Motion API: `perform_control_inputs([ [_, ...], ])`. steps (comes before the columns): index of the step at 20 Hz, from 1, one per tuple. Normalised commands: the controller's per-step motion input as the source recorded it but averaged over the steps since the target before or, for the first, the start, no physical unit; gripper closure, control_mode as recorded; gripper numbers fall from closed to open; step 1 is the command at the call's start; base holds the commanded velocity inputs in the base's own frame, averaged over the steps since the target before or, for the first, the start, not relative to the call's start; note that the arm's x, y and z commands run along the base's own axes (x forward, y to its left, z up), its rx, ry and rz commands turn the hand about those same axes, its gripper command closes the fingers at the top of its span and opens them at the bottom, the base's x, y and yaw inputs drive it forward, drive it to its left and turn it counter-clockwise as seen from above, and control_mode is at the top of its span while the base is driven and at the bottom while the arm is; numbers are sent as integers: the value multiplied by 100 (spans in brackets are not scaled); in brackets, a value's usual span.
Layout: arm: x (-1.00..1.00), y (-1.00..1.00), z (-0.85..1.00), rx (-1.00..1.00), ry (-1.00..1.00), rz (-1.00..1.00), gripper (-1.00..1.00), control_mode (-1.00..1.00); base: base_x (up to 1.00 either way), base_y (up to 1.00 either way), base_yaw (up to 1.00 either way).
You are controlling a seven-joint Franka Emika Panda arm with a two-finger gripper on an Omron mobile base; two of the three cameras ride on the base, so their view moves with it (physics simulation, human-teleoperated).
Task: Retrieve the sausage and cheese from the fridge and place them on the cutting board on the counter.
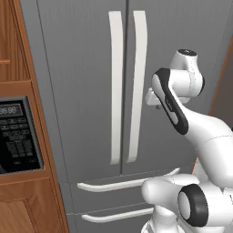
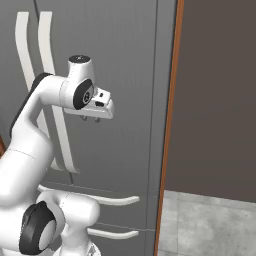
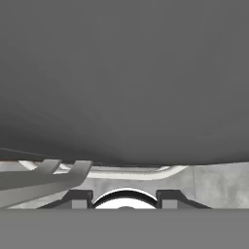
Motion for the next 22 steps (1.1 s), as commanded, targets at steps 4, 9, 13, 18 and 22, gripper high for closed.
perform_control_inputs([
  [4,0,0,0,0,0,0,-100,100,0,0,0],
  [9,0,0,0,0,0,0,-100,100,0,0,0],
  [13,0,0,0,0,0,0,-100,100,-13,0,0],
  [18,0,0,0,0,0,0,-100,100,-51,0,0],
  [22,0,0,0,0,0,0,-100,100,-59,0,-2],
])
